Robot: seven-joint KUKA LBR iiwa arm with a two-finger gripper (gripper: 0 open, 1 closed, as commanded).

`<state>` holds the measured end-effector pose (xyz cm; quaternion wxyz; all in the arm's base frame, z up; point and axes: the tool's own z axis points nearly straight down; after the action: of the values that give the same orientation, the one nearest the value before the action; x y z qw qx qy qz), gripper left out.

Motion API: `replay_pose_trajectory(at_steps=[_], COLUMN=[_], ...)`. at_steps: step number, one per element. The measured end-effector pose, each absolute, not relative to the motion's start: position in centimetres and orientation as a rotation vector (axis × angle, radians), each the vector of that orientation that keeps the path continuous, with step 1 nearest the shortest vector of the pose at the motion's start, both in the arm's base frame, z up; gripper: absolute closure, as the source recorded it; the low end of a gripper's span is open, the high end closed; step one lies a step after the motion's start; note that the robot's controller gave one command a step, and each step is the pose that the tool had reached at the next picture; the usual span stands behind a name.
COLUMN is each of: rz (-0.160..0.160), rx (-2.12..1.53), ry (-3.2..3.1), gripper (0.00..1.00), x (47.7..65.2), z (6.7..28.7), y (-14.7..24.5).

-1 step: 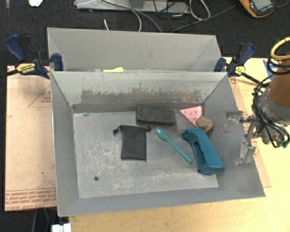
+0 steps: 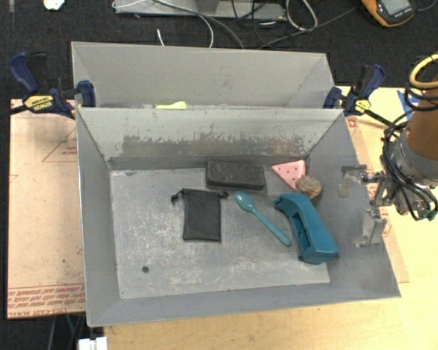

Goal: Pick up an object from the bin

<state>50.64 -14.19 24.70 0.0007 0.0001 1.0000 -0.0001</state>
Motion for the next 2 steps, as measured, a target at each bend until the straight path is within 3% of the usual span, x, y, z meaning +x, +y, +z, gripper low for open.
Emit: replay_pose_trajectory(at_steps=[1, 2], rz=[-0.001, 0.0], rx=[-0.074, -0.258], ry=[3.139, 3.123], gripper=[0.0, 0.0], x=[52.4, 55.5], z=[22.2, 20.1], y=[-8.2, -6.4])
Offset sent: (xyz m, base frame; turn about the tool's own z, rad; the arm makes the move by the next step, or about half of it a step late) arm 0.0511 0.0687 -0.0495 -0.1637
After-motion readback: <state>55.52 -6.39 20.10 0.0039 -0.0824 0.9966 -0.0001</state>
